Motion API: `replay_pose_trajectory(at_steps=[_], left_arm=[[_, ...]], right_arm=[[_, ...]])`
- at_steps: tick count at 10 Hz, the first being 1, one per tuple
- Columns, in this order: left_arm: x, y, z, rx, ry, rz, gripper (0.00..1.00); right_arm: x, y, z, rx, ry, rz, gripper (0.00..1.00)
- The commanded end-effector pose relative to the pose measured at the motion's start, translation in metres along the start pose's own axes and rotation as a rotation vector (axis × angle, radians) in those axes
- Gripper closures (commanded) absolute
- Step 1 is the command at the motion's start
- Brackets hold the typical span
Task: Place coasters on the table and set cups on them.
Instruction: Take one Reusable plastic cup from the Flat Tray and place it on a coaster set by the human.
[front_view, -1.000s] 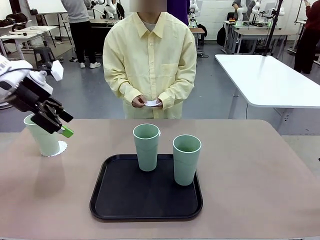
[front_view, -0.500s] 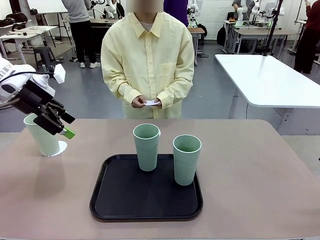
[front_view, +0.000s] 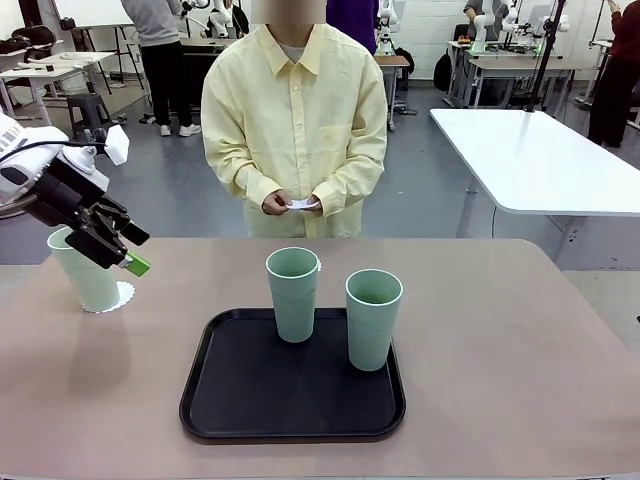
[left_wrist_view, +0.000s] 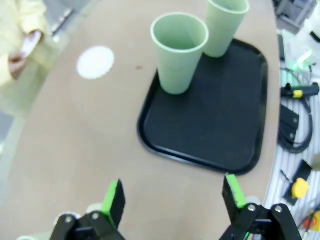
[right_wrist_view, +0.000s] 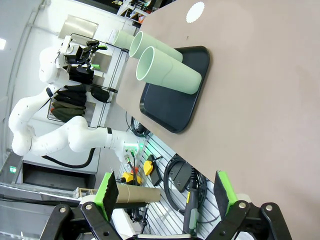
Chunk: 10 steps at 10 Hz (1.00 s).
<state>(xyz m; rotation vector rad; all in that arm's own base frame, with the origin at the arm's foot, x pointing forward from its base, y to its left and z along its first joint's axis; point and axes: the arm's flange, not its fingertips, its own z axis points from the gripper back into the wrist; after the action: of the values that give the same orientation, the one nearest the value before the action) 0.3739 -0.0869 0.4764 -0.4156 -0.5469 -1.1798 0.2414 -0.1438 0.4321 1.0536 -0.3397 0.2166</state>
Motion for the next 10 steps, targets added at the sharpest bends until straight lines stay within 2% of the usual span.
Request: replay_pose_trajectory(at_steps=[1,2,4,6,10], left_arm=[[-0.001,0.005,-0.002,-0.088,-0.061,-0.044,0.0],[-0.004,0.01,0.0,-0.204,-0.222,-0.084,0.0],[-0.017,0.021,-0.009,-0.215,-0.405,-0.096,0.0],[-0.023,0.029,-0.042,-0.176,-0.436,-0.136,0.0],[0.01,0.037,-0.11,-0.216,-0.425,-0.311,0.0]], right_arm=[[0.0,0.0,0.0,0.011,-0.005,0.0,0.0],[0.0,0.0,0.0,0.011,-0.005,0.0,0.0],[0.0,0.0,0.0,0.011,-0.005,0.0,0.0],[0.0,0.0,0.0,0.011,-0.005,0.0,0.0],[0.0,0.0,0.0,0.011,-0.005,0.0,0.0]])
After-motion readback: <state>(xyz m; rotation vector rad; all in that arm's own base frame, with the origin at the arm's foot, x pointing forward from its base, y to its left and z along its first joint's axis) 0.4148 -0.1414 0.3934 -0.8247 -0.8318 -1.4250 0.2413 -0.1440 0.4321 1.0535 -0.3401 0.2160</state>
